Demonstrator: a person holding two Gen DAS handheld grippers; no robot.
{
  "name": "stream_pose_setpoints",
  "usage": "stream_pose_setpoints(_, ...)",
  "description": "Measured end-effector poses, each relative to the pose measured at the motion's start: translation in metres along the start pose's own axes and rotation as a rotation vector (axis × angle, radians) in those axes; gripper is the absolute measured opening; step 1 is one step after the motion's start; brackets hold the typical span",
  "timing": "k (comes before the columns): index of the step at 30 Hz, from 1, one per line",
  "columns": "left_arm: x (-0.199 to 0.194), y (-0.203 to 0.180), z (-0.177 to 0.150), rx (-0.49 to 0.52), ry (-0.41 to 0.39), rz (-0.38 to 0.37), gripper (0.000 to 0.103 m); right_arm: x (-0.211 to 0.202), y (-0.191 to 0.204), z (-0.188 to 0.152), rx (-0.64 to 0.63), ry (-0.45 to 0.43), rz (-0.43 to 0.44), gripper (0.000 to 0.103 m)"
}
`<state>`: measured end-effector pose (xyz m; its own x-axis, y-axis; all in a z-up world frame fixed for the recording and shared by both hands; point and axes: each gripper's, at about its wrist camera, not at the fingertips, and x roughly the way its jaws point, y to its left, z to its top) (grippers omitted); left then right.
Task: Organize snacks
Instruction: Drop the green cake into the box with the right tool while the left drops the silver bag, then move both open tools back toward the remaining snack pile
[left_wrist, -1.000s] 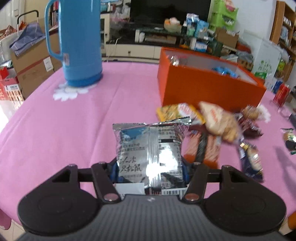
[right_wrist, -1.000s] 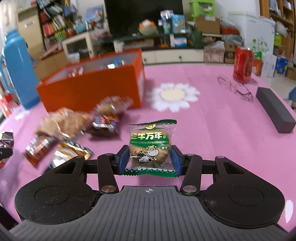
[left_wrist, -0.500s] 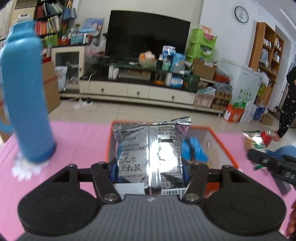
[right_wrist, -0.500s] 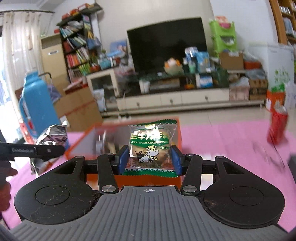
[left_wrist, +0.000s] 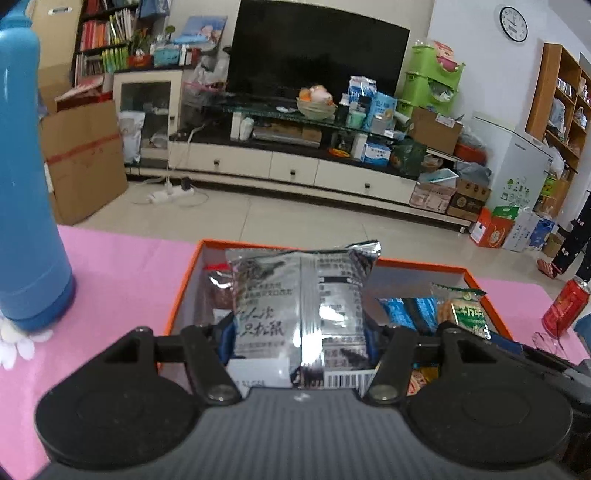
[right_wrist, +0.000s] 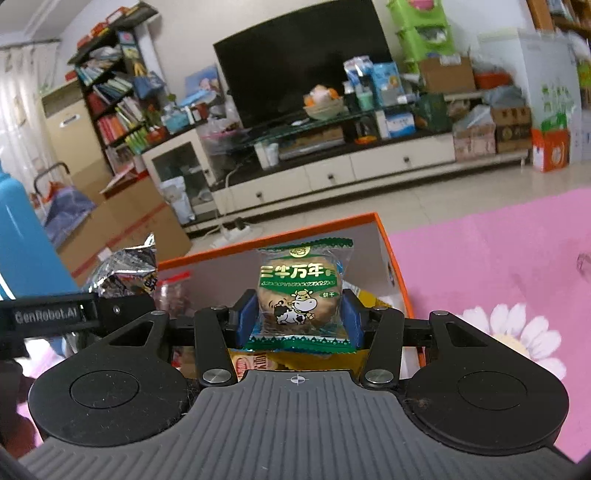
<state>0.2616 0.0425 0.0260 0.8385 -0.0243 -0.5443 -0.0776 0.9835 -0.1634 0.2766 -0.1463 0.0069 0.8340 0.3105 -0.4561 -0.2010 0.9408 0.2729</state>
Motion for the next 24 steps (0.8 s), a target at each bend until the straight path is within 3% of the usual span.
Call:
stream_pose_setpoints(2,0.003,0.000,0.000,0.002,0.001,0.012,0.060,0.002,0.004,-0.002,-0.031,-0.006,-0.018,0.031)
stream_pose_setpoints(4,0.005,0.002,-0.002,0.001,0.004,0.025,0.071,0.004,0.007,-0.003,-0.048,-0.012,-0.024,0.032)
stream_pose_setpoints(6,0.005,0.003,-0.003,0.008,-0.004,0.050,0.074,0.002,0.003,-0.003,-0.042,-0.020,-0.012,0.037)
stream_pose_setpoints(8,0.003,0.003,-0.002,0.009,-0.009,0.049,0.076,0.000,0.001,-0.001,-0.016,-0.024,0.007,0.063)
stream_pose_setpoints(11,-0.002,0.002,-0.001,0.008,-0.019,0.043,0.078,-0.008,0.000,0.003,0.000,-0.055,0.012,0.073)
stream_pose_setpoints(17,-0.026,-0.003,-0.001,0.058,-0.031,0.039,0.083,-0.031,-0.001,0.009,-0.024,-0.041,0.004,0.082)
stream_pose_setpoints(20,-0.049,-0.002,-0.004,0.088,-0.053,0.053,0.102,-0.055,-0.001,0.008,-0.056,-0.038,-0.010,0.088)
stream_pose_setpoints(24,-0.085,0.002,-0.013,0.129,-0.073,0.029,0.102,-0.096,-0.004,-0.004,-0.107,-0.039,-0.035,0.090)
